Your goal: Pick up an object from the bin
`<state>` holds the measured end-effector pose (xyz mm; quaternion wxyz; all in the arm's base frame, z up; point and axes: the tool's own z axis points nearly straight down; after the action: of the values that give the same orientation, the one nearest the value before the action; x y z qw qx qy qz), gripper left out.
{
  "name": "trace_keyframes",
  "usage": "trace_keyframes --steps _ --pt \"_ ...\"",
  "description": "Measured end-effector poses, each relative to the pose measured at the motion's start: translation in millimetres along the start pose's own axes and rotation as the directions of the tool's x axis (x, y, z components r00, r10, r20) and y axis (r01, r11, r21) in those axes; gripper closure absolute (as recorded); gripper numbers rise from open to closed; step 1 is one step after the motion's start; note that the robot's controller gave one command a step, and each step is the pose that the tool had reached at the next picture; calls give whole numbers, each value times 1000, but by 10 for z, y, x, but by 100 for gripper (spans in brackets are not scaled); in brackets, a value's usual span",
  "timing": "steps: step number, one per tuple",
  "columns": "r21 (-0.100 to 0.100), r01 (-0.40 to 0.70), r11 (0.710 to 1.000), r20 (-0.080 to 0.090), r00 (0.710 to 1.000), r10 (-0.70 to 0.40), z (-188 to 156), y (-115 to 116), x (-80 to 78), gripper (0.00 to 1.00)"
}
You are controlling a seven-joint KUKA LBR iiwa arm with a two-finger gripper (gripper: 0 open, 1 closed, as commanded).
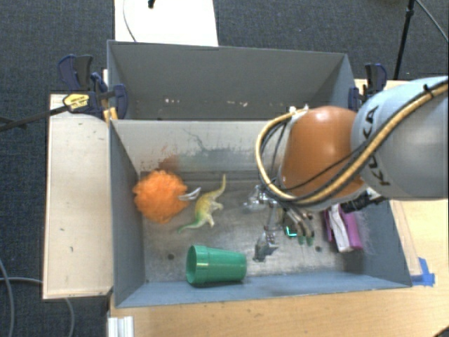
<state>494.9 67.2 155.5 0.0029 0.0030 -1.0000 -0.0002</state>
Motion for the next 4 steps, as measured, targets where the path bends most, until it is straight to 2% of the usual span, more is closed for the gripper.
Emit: trace_keyframes --steps 1,2,3,4 --pt "-1 -3 1000 8 1000 3 -39 -4 -20 0" --pt "4 180 984 16 984 -180 341 325 -21 0" --pt "9 278 960 10 960 -278 440 422 -27 0" --pt "3 432 902 8 902 -432 248 896 133 0"
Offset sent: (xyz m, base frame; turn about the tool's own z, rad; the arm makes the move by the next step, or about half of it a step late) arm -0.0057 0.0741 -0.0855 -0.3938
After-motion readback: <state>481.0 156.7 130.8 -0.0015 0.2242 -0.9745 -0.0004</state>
